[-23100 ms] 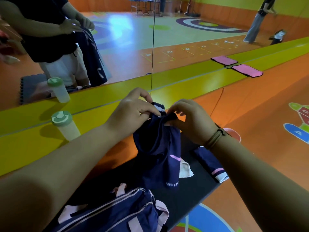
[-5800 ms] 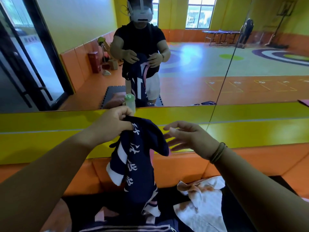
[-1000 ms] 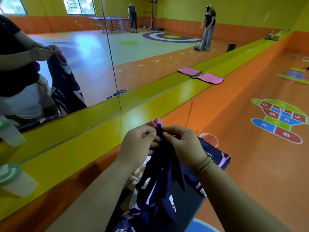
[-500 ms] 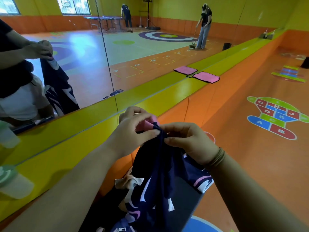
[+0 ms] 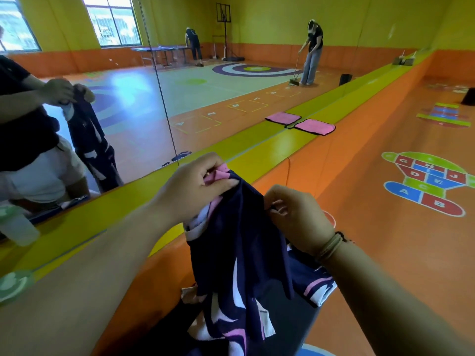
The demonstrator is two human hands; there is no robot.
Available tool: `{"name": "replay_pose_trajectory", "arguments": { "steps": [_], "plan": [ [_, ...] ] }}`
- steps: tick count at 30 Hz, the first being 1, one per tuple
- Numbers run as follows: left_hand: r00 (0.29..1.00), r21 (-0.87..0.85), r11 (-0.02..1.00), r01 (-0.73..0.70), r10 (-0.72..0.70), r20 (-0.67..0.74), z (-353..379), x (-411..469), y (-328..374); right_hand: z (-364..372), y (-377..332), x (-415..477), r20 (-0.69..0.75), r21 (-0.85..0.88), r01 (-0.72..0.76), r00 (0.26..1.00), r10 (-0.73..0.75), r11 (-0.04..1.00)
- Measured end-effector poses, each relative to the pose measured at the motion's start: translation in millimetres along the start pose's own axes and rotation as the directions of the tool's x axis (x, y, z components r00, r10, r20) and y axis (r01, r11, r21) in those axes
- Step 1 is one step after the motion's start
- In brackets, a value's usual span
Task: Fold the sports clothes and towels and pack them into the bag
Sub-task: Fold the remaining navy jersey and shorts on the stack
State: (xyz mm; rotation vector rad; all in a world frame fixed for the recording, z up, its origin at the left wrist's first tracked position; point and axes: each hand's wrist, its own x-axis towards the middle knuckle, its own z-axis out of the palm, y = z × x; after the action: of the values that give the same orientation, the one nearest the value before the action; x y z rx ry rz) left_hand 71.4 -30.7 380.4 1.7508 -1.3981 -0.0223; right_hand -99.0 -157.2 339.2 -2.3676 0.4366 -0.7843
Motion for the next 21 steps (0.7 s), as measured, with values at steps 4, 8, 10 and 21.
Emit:
{"name": "replay_pose_trajectory", "arguments": {
  "steps": [4, 8, 10, 21],
  "plan": [
    [0.998, 0.069, 0.996, -0.049, 0.051, -0.022, -4.6, 13.1, 10.7, -1.6, 3.6, 0.7, -0.077, -0.069, 0.002, 0.997, -0.007, 0.998],
    [0.994, 0.154, 0.982, -0.108, 0.106, 0.021, -6.1, 25.0, 22.6, -5.0, -5.5, 0.1, -0.015, 0.091, -0.164, 0.986, 0.166, 0.982],
    [0.99, 0.19, 0.972, -0.141, 0.132, 0.056, -7.4, 29.4, 29.7, -6.6, -7.4, -1.3, 0.034, 0.216, -0.216, 0.976, 0.214, 0.952],
    [0.986, 0.106, 0.987, -0.118, 0.104, 0.127, -7.3, 34.5, 36.7, 1.6, -3.2, -13.1, 0.068, -0.006, -0.068, 0.995, 0.068, 0.998]
  ]
}}
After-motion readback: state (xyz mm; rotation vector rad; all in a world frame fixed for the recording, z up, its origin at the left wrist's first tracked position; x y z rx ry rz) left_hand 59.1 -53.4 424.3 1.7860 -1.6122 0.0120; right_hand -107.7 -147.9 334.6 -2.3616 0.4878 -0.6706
